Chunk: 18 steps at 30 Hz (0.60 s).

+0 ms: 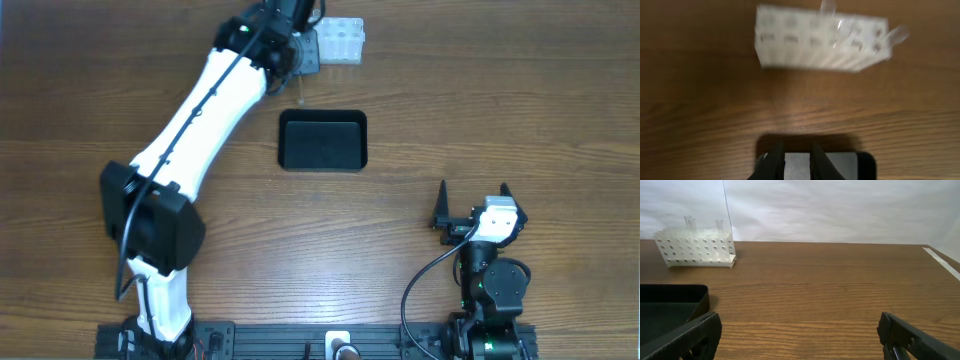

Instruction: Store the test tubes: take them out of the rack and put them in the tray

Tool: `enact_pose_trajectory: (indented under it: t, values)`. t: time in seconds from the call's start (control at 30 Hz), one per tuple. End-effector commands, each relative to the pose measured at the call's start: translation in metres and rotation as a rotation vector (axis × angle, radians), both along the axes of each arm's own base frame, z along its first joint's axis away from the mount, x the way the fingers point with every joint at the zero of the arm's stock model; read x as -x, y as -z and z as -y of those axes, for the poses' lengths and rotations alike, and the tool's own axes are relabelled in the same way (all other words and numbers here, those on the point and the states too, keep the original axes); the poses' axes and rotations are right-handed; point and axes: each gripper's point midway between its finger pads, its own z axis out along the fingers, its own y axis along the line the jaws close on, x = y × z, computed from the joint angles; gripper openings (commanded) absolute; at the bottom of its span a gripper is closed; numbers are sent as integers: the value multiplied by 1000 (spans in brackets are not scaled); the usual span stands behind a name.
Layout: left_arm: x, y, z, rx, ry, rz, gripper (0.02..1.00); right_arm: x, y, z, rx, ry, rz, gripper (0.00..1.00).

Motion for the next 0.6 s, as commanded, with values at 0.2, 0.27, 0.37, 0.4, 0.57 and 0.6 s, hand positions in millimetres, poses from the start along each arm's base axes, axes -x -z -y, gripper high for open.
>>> enact_pose_trajectory:
  t: [0.2, 0.27, 0.37, 0.4, 0.57, 0.6]
  values:
    - [9, 55, 1, -48, -18, -135, 42, 0, 2, 1, 4, 3, 0, 993]
    - [9, 63, 0, -61, -7, -147, 38, 0, 2, 1, 4, 3, 0, 991]
    - [11, 77, -1, -77, -6, -178, 38, 0, 2, 1, 4, 3, 0, 991]
    - [13, 80, -2, -85, -6, -193, 38, 0, 2, 1, 4, 3, 0, 993]
    - [25, 96, -3, -119, 2, -256, 38, 0, 2, 1, 4, 3, 0, 991]
    - [26, 98, -4, -122, 2, -263, 40, 0, 2, 1, 4, 3, 0, 993]
